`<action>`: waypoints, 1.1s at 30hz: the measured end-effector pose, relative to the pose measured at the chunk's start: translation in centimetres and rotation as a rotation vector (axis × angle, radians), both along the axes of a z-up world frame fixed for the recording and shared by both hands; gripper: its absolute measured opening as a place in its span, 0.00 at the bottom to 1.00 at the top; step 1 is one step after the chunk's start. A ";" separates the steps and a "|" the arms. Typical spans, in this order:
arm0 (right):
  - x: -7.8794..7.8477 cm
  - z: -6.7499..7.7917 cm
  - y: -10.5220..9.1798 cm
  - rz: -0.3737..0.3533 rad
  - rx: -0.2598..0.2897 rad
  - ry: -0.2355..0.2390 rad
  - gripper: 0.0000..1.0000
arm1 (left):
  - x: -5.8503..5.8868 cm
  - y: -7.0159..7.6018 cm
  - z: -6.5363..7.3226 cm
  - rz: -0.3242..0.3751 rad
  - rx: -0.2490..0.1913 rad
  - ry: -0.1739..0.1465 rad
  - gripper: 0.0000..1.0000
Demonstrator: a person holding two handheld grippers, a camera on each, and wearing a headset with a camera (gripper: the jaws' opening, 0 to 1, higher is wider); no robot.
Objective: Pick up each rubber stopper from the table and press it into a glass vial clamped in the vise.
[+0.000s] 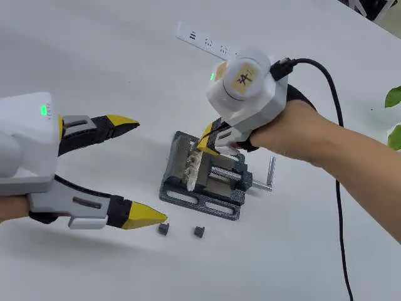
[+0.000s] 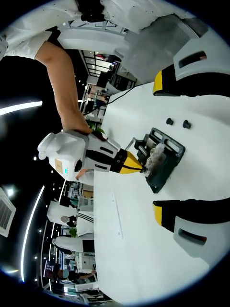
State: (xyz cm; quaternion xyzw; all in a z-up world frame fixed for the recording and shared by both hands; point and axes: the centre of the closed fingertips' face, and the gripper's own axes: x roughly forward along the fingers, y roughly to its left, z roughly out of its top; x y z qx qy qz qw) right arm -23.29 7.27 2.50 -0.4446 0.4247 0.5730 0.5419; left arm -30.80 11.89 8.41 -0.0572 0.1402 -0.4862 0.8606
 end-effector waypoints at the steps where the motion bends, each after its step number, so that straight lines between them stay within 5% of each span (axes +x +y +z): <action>1: 0.0 0.0 0.0 -0.001 0.000 0.000 0.00 | 0.0 0.0 0.0 -0.001 0.001 0.000 0.89; 8: 0.1 0.0 0.0 0.016 -0.027 -0.008 0.00 | -0.1 -0.4 0.0 -0.009 0.005 -0.002 0.89; 14: 0.1 0.3 -0.2 -0.049 0.036 0.018 0.00 | -0.8 -0.3 -0.3 -0.028 0.030 0.006 0.88; 33: 0.5 0.5 -0.2 -0.060 0.105 -0.012 0.00 | -1.0 0.2 -0.7 -0.026 0.057 0.018 0.87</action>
